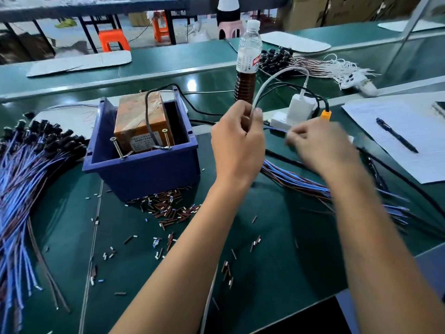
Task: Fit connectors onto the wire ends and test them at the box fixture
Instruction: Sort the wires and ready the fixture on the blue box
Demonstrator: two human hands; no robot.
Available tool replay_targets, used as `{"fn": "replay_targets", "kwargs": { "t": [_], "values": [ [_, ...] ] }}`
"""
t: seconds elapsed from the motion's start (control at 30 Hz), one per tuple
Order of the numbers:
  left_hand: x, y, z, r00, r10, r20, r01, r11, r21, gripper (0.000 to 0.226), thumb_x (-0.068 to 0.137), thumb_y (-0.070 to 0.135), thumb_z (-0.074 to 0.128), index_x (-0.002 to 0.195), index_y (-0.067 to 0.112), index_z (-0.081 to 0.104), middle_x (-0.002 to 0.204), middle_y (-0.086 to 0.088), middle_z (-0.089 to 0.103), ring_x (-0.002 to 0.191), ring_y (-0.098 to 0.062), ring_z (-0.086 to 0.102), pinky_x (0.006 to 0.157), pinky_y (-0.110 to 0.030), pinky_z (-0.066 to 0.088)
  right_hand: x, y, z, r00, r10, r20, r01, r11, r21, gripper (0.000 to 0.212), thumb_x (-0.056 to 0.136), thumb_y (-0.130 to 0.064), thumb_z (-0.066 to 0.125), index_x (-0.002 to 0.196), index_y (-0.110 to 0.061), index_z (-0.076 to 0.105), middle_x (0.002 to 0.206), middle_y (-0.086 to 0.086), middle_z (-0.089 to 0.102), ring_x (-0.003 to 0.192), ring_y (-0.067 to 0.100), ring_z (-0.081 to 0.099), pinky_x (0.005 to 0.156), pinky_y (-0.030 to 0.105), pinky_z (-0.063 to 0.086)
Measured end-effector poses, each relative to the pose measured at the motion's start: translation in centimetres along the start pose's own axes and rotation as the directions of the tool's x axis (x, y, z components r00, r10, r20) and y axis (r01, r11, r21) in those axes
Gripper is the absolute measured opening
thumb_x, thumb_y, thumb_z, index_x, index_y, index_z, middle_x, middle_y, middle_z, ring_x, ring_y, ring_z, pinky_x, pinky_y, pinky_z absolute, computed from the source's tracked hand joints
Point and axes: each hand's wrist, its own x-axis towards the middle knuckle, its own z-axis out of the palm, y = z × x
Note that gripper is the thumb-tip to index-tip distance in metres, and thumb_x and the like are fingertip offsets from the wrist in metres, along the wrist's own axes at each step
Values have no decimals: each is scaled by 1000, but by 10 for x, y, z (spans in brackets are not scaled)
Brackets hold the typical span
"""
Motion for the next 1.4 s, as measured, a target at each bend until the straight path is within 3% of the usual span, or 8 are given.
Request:
{"fn": "replay_targets", "kwargs": {
  "t": [0.23,0.53,0.63,0.93,1.07,1.2,1.3,1.4],
  "values": [
    [-12,-44,16,930,-248,270,92,870,485,22,99,30,57,99,19,76,95,-6,73,94,-31,66,79,-31,50,9,-3,41,985,-112,133,140,966,-218,22,101,-39,61,113,-28,76,113,11,74,103,36,68,83,38,55],
    [-10,-48,24,926,-283,251,36,726,687,20,100,14,53,97,12,73,86,-5,56,77,-28,48,72,-31,38,9,20,-17,950,-53,308,136,957,-255,16,101,-34,66,90,-33,78,55,-5,69,61,9,63,54,25,37],
    [-9,-46,24,918,-308,249,58,727,684,19,100,11,55,102,15,73,98,-5,65,73,-24,53,71,-32,39,6,24,-15,946,1,324,97,952,-289,21,101,-34,64,83,-39,73,66,-4,75,72,14,66,65,29,50],
    [-15,-51,17,947,-163,278,-45,789,613,21,96,38,66,104,19,68,102,-3,66,93,-32,63,74,-33,43,-5,13,12,992,18,-128,-22,999,-26,10,93,-21,70,95,-25,79,98,9,75,91,34,67,81,40,59],
    [-22,-46,10,948,-113,298,-88,807,584,36,95,57,63,109,24,66,99,2,65,88,-29,60,73,-35,44,-10,-11,6,839,-74,-538,192,967,166,12,93,-19,65,91,-20,77,83,3,77,79,29,70,78,38,58],
    [-26,-28,-12,931,-105,350,-83,872,482,19,98,35,58,84,21,59,87,-1,65,85,-35,60,71,-39,50,-19,-45,11,794,-254,-553,434,873,223,11,92,-18,66,88,-19,76,75,-6,72,67,14,64,71,31,52],
    [-24,-13,-54,852,-72,518,-191,880,436,42,92,18,65,61,27,38,59,9,46,61,-30,52,51,-33,31,-31,-74,21,790,-354,-501,524,813,251,11,93,-18,66,90,-19,77,77,-6,73,70,13,66,71,32,55],
    [-21,-5,-106,711,-168,683,-179,896,407,11,91,19,73,88,12,65,80,-3,67,77,-26,64,67,-39,50,-49,-110,39,785,-458,-418,587,767,260,12,94,-19,66,93,-20,78,83,-3,76,76,18,70,75,39,57]
  ]
}}
